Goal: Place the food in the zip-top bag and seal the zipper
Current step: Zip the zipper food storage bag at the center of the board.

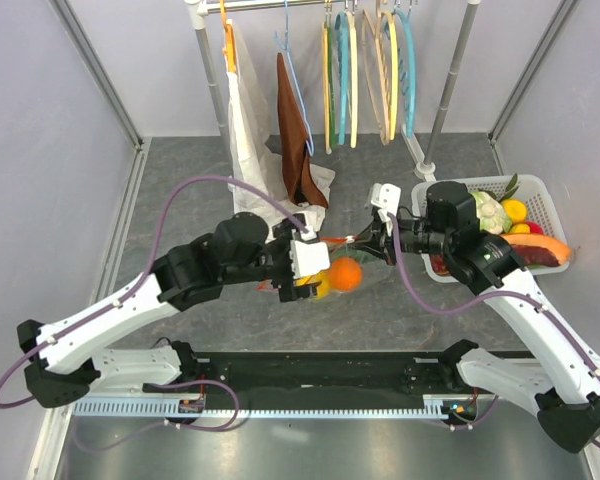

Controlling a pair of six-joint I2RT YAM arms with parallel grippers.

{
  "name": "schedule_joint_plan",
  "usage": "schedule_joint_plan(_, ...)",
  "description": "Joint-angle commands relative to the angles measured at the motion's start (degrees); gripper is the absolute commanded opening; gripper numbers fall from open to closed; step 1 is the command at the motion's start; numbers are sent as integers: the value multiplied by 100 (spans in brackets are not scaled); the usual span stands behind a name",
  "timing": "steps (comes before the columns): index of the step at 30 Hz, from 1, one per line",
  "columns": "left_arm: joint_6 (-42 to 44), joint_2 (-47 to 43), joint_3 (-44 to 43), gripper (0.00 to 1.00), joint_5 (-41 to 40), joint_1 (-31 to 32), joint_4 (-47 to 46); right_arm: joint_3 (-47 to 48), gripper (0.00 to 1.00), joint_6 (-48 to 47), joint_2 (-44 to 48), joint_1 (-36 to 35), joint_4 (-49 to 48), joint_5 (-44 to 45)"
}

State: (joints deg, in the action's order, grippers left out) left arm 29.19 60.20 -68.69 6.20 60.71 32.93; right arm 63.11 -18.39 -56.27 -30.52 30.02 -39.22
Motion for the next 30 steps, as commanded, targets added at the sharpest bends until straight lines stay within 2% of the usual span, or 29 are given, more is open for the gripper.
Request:
schedule_joint_plan(1,-1018,412,-478,100,339,-33,-155,386,0,-340,-77,-76,232,-139)
schedule_joint_plan(4,-1265,641,-760,100,400,-33,-155,447,0,-349,-121,-173,294,19)
schedule_joint_plan(8,-1346,844,-857,98,-72,-41,-199,518,0,-358,-130,-243,320,-42)
schedule_joint_plan(11,-1320,861,-735,75,-32,-103,-427,439,0,-384,-25,-279,241,-103)
schedule_joint_plan(12,-1293,853,-690,54,21,-103,-506,421,0,-384,2,-287,232,-138)
schedule_joint_plan(15,-1284,826,-471,12,-30,-155,-682,342,0,-393,98,-279,180,-287)
schedule_joint_plan(18,-1345,826,-347,10,56,-384,-858,246,0,-455,213,-287,136,-428)
schedule_joint_plan(19,-1354,844,-330,9,231,-419,-858,219,0,-489,257,-279,144,-454)
schedule_joint_plan(20,-1337,844,-312,3,389,-489,-849,176,0,-516,274,-279,144,-481)
schedule_joint_plan(22,-1214,722,-207,2,827,-533,-867,131,0,-577,327,-287,171,-534)
schedule_joint_plan(25,-837,493,30,2,1085,-542,-928,140,22,-928,362,-288,433,-534)
schedule_joint_plan(27,-609,431,92,2,1007,-534,-929,157,25,-1078,371,-288,618,-473)
schedule_joint_plan(30,-423,343,180,2,954,-534,-920,184,24,-1228,380,-288,777,-420)
